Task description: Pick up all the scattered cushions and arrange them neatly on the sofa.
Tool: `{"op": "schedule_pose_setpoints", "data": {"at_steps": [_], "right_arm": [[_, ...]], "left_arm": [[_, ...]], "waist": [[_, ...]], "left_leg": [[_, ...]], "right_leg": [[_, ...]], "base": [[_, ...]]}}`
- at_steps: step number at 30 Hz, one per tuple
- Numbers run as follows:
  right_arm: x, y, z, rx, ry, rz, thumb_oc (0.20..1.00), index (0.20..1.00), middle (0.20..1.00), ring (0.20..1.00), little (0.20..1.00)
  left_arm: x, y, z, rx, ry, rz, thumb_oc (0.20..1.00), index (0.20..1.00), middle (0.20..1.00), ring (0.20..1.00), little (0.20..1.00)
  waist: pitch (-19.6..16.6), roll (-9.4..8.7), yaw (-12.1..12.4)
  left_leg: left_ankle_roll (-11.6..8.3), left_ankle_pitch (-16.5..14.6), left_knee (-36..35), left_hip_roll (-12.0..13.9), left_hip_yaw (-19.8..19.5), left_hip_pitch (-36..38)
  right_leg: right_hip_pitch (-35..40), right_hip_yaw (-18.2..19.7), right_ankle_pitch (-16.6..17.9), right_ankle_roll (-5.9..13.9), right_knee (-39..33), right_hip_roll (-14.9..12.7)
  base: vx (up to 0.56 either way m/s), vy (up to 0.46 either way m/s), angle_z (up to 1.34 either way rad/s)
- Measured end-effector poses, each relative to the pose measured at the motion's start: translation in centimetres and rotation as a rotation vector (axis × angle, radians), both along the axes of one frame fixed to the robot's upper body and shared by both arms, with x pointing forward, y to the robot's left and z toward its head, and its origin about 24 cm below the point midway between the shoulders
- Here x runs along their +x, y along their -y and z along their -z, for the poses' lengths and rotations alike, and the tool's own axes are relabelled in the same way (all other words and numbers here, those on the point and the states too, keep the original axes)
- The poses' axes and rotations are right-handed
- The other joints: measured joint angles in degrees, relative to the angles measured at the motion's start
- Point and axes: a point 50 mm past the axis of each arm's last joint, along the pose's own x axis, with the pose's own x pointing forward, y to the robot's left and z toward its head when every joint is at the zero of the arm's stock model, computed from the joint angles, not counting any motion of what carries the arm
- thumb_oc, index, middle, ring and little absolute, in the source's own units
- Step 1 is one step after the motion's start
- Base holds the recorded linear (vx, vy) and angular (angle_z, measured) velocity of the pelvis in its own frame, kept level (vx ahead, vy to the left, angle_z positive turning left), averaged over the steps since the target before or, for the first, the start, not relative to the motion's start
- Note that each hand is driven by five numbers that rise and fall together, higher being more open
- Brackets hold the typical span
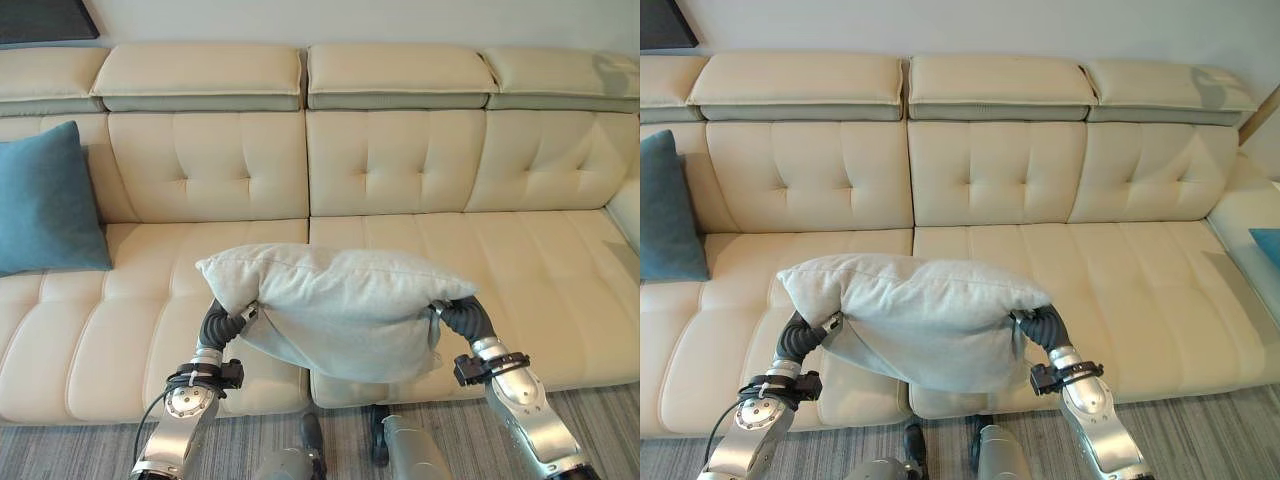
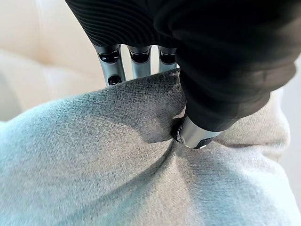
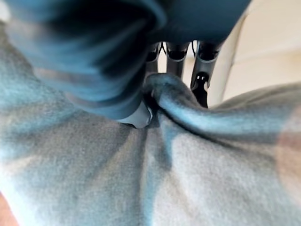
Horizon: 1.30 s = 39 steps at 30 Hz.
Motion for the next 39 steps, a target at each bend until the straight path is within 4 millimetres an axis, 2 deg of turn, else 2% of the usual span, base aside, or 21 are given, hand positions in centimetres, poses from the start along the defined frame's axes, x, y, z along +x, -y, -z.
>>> {"op": "schedule_pose_setpoints", "data": {"at_steps": [1,3,6,10,12,14,16,18,20,23,25,26,27,28,31,33,36,39], "right_arm": [[0.1,0.0,-0.1,0.0,0.003,0.003,0.2,0.2,0.2,0.2,0.2],[0.5,-0.1,-0.5,-0.002,0.02,-0.003,0.2,0.2,0.2,0.2,0.2],[1.4,-0.5,-1.6,-0.007,0.069,-0.007,0.2,0.2,0.2,0.2,0.2],[3.9,-1.5,-5.2,0.002,0.207,-0.019,0.2,0.2,0.2,0.2,0.2],[5.6,-2.4,-6.6,0.004,0.253,-0.018,0.2,0.2,0.2,0.2,0.2],[8.1,-2.8,-8.9,0.012,0.312,0.024,0.2,0.2,0.2,0.2,0.2],[9.5,-2.9,-9.8,0.003,0.325,0.06,0.2,0.2,0.2,0.2,0.2],[10.7,-2.8,-9.9,-0.019,0.309,0.104,0.2,0.2,0.2,0.2,0.2],[12.6,-2.7,-10.3,-0.031,0.282,0.173,0.2,0.2,0.2,0.2,0.2],[14.1,-2.3,-11.6,-0.033,0.282,0.236,0.2,0.2,0.2,0.2,0.2],[14.9,-2.2,-12.1,-0.014,0.265,0.274,0.2,0.2,0.2,0.2,0.2],[15.4,-2.5,-12.9,-0.016,0.271,0.281,0.2,0.2,0.2,0.2,0.2],[15.6,-2.8,-14.1,-0.019,0.302,0.275,0.705,0.705,0.705,0.705,0.705],[15.8,-3.1,-15.2,-0.042,0.334,0.271,1.0,1.0,1.0,1.0,1.0],[16.3,-2.4,-17.6,-0.101,0.388,0.302,1.0,1.0,1.0,1.0,1.0],[16.4,-1.5,-19.8,-0.113,0.441,0.334,1.0,1.0,1.0,1.0,1.0],[16.3,-0.7,-21.2,-0.124,0.476,0.358,1.0,1.0,1.0,1.0,1.0],[16.0,0.6,-22.5,-0.137,0.514,0.403,1.0,1.0,1.0,1.0,1.0]], "left_arm": [[-0.1,0.0,0.1,-0.001,-0.002,0.001,0.2,0.2,0.2,0.2,0.2],[-0.1,0.0,0.0,-0.001,0.0,-0.002,0.2,0.2,0.2,0.2,0.2],[0.2,-0.2,-0.4,-0.001,0.027,-0.014,0.2,0.2,0.2,0.2,0.2],[1.8,0.0,-2.1,-0.011,0.105,-0.041,0.2,0.2,0.2,0.2,0.2],[3.3,0.2,-3.4,-0.019,0.166,-0.068,0.2,0.2,0.2,0.2,0.2],[6.4,0.7,-5.7,-0.02,0.246,-0.1,0.2,0.2,0.2,0.2,0.2],[7.9,0.9,-6.8,-0.018,0.281,-0.126,0.2,0.2,0.2,0.2,0.2],[9.3,1.2,-7.6,-0.017,0.299,-0.15,0.2,0.2,0.2,0.2,0.2],[11.7,1.6,-9.7,0.024,0.338,-0.162,0.2,0.2,0.2,0.2,0.2],[13.7,2.0,-12.3,0.083,0.387,-0.168,0.2,0.2,0.2,0.2,0.2],[14.6,2.4,-13.3,0.105,0.404,-0.182,0.2,0.2,0.2,0.2,0.2],[15.0,2.5,-14.1,0.105,0.418,-0.203,0.2,0.2,0.2,0.2,0.2],[15.2,2.4,-14.8,0.099,0.441,-0.231,0.655,0.655,0.655,0.655,0.655],[15.5,2.2,-15.4,0.101,0.454,-0.254,1.0,1.0,1.0,1.0,1.0],[16.1,1.4,-16.9,0.121,0.476,-0.301,1.0,1.0,1.0,1.0,1.0],[16.3,0.9,-19.0,0.137,0.532,-0.307,1.0,1.0,1.0,1.0,1.0],[16.3,0.3,-20.6,0.157,0.569,-0.316,1.0,1.0,1.0,1.0,1.0],[15.9,-1.4,-22.2,0.196,0.614,-0.342,1.0,1.0,1.0,1.0,1.0]], "waist": [[-0.2,-0.59,0.54],[-0.06,-0.05,0.7],[-0.27,0.86,1.43],[-0.37,1.72,1.8],[-0.38,2.3,1.85],[-0.33,2.85,2.18],[-0.25,3.14,2.61],[-0.27,3.33,3.26],[-0.05,3.66,3.53],[0.85,4.68,3.51],[1.73,5.51,3.56],[2.18,5.69,3.65],[2.77,5.9,3.67],[3.72,6.02,3.69],[3.97,5.97,4.04],[4.36,5.95,4.23],[4.37,5.94,4.25],[4.46,5.79,4.25]], "left_leg": [[-0.55,-0.29,0.06,-0.3,-0.34,0.14],[-1.76,0.06,0.06,0.18,-1.94,-0.15],[-3.48,1.48,-0.49,2.07,-2.79,-1.2],[-4.63,2.35,-0.1,3.34,-3.44,-4.88],[-5.27,2.82,0.31,3.9,-4.26,-7.31],[-5.66,3.44,0.97,3.97,-4.54,-11.44],[-5.93,3.94,0.84,3.97,-4.61,-13.29],[-5.86,4.32,0.87,3.98,-4.63,-14.4],[-5.93,4.99,0.72,3.94,-4.77,-16.71],[-5.89,6.11,0.06,3.64,-5.68,-19.13],[-5.95,6.21,0.01,3.61,-6.03,-19.79],[-5.97,6.23,-0.06,3.64,-5.99,-20.42],[-6.16,6.38,-0.1,3.66,-6.04,-21.19],[-6.22,6.43,-0.11,3.73,-6.05,-21.47],[-6.31,6.5,-0.27,3.85,-6.05,-23.25],[-6.34,6.56,-0.53,3.86,-6.08,-23.93],[-6.34,6.56,-0.72,3.83,-6.07,-23.86],[-6.34,6.56,-0.99,3.79,-6.05,-23.37]], "right_leg": [[1.41,0.17,2.67,-1.31,-2.68,-0.05],[2.88,-0.73,6.25,-2.69,-5.18,0.37],[3.71,-2.47,8.02,-4.68,-8.79,2.34],[2.56,-3.81,10.45,-6.5,-13.15,3.97],[0.99,-4.81,10.97,-6.61,-13.84,4.15],[-2.6,-5.25,11.79,-6.77,-13.87,4.14],[-4.52,-5.28,12.27,-6.88,-13.89,4.15],[-5.59,-5.3,12.43,-6.99,-13.88,4.16],[-7.81,-5.44,12.95,-6.98,-13.99,4.1],[-9.72,-5.83,14.4,-7.31,-15.18,3.98],[-9.98,-6.44,14.75,-7.56,-15.58,3.9],[-10.68,-6.43,14.76,-7.53,-15.75,3.94],[-11.36,-6.47,15.11,-7.82,-15.88,4.01],[-11.42,-6.56,15.36,-8.16,-16.27,4.1],[-12.92,-6.69,15.66,-8.31,-16.86,4.25],[-13.66,-6.72,15.75,-8.41,-16.91,4.29],[-13.65,-6.63,15.75,-8.41,-16.93,4.26],[-13.36,-6.54,15.76,-8.41,-16.93,4.21]], "base": [[0.06,-0.069,0.31],[0.06,-0.072,0.3],[0.02,-0.092,0.16],[-0.08,-0.055,0.08],[-0.13,-0.068,0.12],[-0.09,-0.05,0.17],[-0.06,-0.044,0.04],[-0.06,-0.039,0.0],[-0.05,-0.035,0.04],[-0.04,-0.033,0.1],[-0.02,-0.03,0.09],[0.0,0.0,0.0],[0.0,0.0,0.0],[-0.02,-0.019,0.04],[0.0,-0.032,0.02],[0.0,0.0,0.0],[0.0,0.0,0.0],[0.01,0.0,-0.02]]}}
